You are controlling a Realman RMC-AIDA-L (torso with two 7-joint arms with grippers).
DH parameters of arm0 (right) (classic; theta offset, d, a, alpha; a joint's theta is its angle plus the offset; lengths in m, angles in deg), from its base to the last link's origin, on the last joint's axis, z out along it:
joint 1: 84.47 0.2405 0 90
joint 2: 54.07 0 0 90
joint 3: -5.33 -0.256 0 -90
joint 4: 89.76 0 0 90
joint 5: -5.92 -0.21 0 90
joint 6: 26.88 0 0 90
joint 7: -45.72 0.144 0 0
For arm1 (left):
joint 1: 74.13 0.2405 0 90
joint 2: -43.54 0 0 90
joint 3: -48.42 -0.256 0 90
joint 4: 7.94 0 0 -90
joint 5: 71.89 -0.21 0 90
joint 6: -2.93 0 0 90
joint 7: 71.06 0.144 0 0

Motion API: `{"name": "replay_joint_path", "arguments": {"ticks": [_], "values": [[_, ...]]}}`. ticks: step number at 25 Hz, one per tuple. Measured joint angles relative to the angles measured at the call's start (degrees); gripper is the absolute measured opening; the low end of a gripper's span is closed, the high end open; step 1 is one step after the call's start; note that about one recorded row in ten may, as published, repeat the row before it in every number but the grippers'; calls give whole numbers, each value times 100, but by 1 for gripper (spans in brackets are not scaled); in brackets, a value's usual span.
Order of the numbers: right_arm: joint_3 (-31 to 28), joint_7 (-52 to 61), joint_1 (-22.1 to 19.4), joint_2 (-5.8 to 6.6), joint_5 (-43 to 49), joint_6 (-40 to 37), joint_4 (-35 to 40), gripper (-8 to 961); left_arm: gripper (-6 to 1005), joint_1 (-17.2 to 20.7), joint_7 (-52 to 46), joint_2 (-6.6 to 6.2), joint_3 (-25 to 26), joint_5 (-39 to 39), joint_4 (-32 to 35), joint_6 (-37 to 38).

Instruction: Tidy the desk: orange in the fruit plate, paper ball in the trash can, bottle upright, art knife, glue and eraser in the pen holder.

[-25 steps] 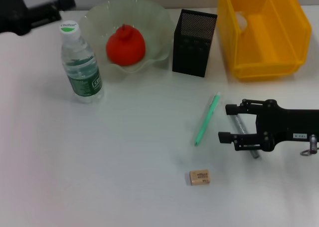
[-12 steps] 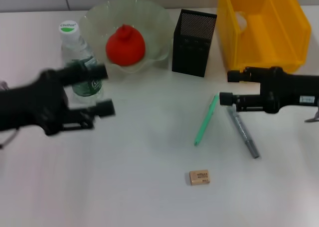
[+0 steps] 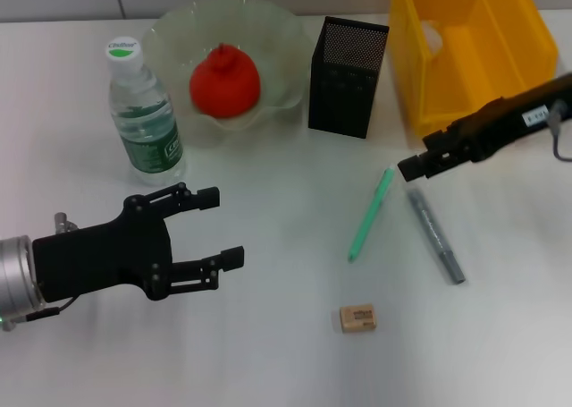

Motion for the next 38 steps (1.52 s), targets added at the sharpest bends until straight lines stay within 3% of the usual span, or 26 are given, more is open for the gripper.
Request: {"name": "replay_joint_path", "arguments": {"ticks": [1,5,6,10,15,25,38], "values": [[0,0,0,0,0,0,0,764,849,0,0,0,0,0,0,0],[333,1095,755,-41,1104,-15,-191,764,849,19,48,20,1,-12,-8,-128],[333,1095,755,-41,1104,-15,-191,764,849,19,48,20,1,-12,-8,-128],[630,1587,1252,-219,1909,237,-569,763,849,2,57,24,2,-20,-12,-133],[982,1825,1443,-367,2148,677,-890,762,849,-7,60,33,2,-26,-16,-136],[1212,2383,1774,-410,2127,1251,-1711,761,849,-35,41,63,2,-12,-19,-117],[1220,2637,1995,-424,2126,1480,-2234,759,849,-91,65,86,2,5,-28,-107]]}}
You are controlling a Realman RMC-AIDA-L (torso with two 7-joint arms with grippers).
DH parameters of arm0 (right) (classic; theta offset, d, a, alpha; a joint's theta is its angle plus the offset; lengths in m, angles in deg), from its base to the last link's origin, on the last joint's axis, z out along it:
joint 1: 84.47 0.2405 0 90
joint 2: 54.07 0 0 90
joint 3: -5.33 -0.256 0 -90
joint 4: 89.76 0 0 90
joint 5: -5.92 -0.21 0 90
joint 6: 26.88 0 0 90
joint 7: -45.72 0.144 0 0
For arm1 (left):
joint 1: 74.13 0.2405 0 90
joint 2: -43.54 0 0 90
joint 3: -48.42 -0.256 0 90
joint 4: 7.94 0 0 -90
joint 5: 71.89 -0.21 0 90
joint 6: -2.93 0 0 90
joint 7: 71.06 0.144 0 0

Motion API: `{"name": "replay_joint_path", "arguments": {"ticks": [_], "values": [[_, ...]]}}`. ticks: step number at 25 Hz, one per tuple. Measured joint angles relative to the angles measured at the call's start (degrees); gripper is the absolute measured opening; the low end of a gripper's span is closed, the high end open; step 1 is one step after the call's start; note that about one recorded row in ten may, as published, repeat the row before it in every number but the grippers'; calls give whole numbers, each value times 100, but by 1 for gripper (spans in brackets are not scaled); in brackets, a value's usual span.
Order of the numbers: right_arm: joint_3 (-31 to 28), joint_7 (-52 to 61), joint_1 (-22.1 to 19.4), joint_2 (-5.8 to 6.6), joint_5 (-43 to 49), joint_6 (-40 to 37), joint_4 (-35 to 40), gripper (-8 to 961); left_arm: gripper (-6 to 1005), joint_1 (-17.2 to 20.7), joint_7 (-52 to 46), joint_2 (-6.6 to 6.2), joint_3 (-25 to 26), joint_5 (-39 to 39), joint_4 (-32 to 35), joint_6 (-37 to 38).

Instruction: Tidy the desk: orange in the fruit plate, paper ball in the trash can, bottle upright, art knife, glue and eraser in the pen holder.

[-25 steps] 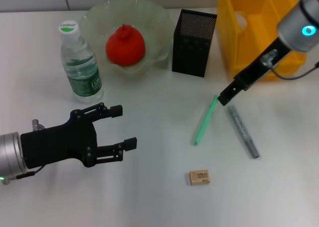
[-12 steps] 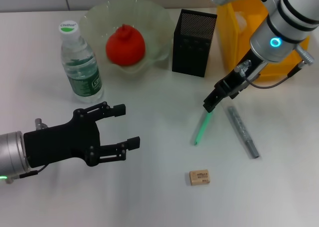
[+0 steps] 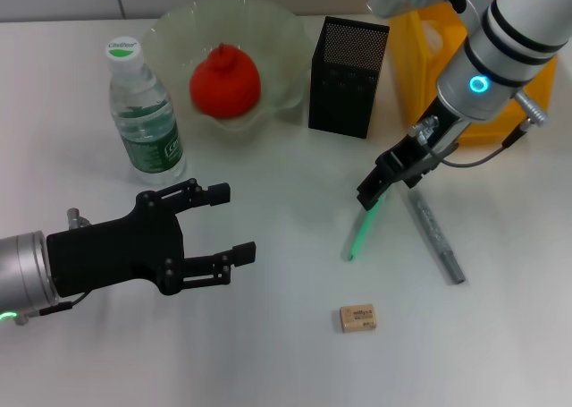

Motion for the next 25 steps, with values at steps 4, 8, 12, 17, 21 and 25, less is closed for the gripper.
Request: {"name": "replay_joint_path", "arguments": {"ticks": [4,8,12,17,21,25], "values": [[7,2,97,-3,0,137,-260,759,848,-13,105,5,15,8,-94,-3],[20,4,184,-16,0,311,-496,758,848,-53,391,5,67,21,-349,-23],[189,77,229,-20,1,504,-634,758,848,-55,425,8,70,22,-401,-29],[373,169,248,-29,-35,604,-675,757,848,-54,456,12,70,43,-445,-24],[437,170,258,-28,-112,646,-717,756,848,-50,564,13,70,95,-524,-18],[451,171,258,-28,-123,744,-792,756,848,-50,587,13,67,105,-555,-37]]}}
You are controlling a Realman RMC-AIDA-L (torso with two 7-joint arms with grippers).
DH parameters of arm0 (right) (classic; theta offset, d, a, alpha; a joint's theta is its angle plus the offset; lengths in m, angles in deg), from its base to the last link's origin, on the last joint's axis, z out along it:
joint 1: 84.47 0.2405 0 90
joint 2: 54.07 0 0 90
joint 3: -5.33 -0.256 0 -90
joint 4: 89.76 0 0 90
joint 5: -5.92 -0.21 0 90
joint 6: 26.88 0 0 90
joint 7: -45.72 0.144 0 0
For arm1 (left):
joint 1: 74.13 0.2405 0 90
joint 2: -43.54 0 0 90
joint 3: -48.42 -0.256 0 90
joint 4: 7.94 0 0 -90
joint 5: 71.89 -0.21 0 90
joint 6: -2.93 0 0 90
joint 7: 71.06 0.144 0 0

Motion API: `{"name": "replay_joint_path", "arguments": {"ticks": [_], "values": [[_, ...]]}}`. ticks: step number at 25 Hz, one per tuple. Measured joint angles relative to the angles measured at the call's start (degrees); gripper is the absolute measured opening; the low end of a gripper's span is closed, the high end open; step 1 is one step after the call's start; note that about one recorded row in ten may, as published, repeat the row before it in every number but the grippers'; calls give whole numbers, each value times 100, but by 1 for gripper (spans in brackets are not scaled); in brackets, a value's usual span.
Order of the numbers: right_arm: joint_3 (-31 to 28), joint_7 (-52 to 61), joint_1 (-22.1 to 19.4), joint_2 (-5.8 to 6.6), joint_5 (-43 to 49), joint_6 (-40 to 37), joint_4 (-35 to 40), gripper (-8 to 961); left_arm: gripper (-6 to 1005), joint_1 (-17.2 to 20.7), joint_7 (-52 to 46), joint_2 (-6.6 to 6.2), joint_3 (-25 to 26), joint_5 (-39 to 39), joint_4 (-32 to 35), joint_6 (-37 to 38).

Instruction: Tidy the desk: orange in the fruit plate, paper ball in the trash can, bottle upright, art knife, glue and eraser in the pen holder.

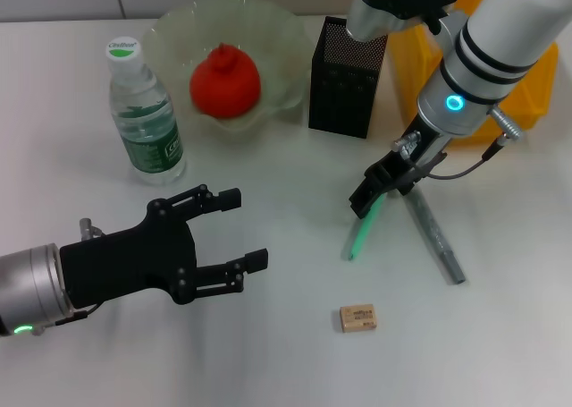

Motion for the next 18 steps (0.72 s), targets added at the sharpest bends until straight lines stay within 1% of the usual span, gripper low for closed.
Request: {"name": "replay_joint_path", "arguments": {"ticks": [18], "values": [[224,1,17,2,-18,174,-88,753,848,-21,5,-9,3,-4,-9,-15]]}}
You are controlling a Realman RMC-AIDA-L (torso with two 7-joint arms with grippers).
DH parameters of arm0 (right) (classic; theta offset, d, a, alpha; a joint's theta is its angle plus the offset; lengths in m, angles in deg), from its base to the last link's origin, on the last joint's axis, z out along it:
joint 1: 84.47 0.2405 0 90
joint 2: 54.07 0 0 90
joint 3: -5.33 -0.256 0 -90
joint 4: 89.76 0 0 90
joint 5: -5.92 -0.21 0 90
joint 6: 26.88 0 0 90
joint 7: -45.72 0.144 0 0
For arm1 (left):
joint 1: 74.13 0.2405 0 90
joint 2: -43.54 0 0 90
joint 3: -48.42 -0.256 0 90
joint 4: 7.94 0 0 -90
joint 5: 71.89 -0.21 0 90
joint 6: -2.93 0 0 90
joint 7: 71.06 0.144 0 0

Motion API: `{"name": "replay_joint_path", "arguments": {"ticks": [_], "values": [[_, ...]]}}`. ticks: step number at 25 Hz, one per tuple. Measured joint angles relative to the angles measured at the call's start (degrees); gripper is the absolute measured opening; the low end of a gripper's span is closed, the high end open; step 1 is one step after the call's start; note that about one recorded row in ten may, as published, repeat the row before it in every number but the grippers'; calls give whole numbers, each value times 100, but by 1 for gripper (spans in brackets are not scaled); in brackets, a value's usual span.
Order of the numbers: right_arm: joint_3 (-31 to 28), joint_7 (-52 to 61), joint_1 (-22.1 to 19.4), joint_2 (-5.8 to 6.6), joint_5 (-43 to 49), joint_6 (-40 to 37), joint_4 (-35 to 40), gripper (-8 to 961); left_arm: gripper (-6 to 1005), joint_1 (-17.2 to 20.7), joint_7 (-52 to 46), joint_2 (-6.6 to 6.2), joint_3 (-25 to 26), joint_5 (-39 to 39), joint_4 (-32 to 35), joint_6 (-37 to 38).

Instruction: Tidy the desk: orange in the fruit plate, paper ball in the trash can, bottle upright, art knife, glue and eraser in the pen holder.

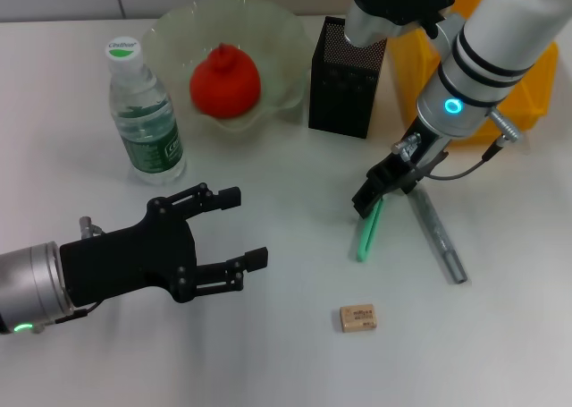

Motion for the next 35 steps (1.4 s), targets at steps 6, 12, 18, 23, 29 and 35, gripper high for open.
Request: {"name": "replay_joint_path", "arguments": {"ticks": [6,12,18,23,29,35], "values": [[9,-35,43,0,-79,29,-125,753,848,-9,-1,0,0,-4,3,0],[11,-54,50,0,-82,40,-127,752,848,-18,-1,0,0,-4,3,1],[456,-138,27,0,-456,46,-81,751,848,-17,0,0,0,-3,3,7],[892,-122,17,0,-645,107,-29,751,848,-16,1,4,0,-3,3,25],[898,-123,-17,0,-655,90,80,752,848,-17,4,9,0,-3,3,37],[899,-137,-14,0,-660,70,84,751,848,-16,6,9,0,2,-6,40]]}}
